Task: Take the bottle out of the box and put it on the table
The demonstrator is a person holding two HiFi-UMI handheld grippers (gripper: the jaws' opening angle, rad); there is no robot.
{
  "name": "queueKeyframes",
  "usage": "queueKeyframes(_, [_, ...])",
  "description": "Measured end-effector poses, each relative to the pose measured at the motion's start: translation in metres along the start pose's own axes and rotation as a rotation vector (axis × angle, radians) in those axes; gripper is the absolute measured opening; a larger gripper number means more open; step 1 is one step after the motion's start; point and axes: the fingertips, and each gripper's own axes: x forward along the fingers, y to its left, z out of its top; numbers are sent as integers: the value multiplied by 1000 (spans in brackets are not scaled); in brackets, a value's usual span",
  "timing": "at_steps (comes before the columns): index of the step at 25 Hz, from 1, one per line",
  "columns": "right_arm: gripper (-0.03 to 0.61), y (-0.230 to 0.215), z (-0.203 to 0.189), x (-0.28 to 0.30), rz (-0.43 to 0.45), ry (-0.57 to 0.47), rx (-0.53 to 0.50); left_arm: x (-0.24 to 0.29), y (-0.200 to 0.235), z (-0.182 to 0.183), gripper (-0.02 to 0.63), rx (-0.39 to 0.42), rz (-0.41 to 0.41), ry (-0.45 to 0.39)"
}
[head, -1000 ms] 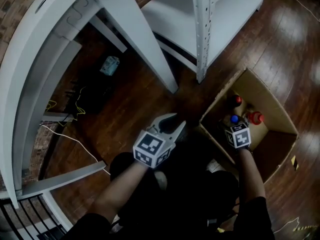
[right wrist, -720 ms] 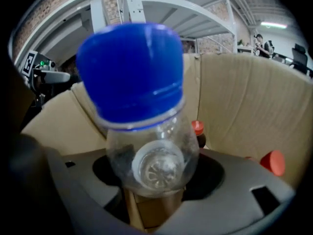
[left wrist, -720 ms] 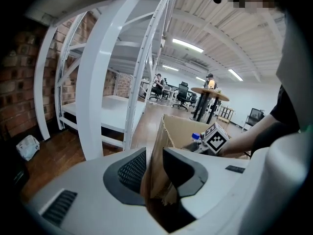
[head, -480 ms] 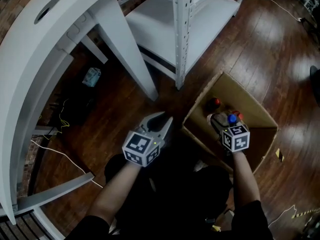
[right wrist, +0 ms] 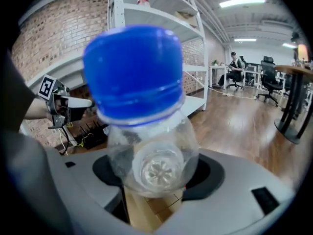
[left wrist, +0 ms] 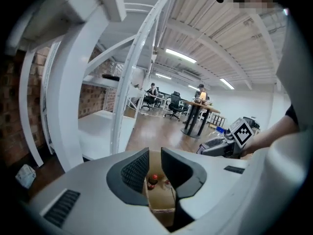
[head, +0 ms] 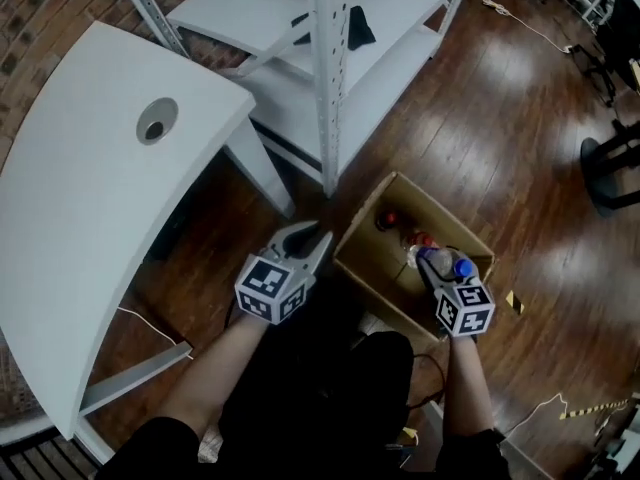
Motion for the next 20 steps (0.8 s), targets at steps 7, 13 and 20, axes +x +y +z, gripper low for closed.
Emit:
queueKeyframes(7, [313,36,100,-133,-18,-2,41,-52,-52,142,72,-71,-48,0])
queueKeyframes(13, [313,63,177,-236,-27,-22,64,-100,-99,244,72,-10,-67,13])
queueKeyframes(20, [313,107,246,-327,27,-83,57,-164,-126,345,72,-43,-17,-86])
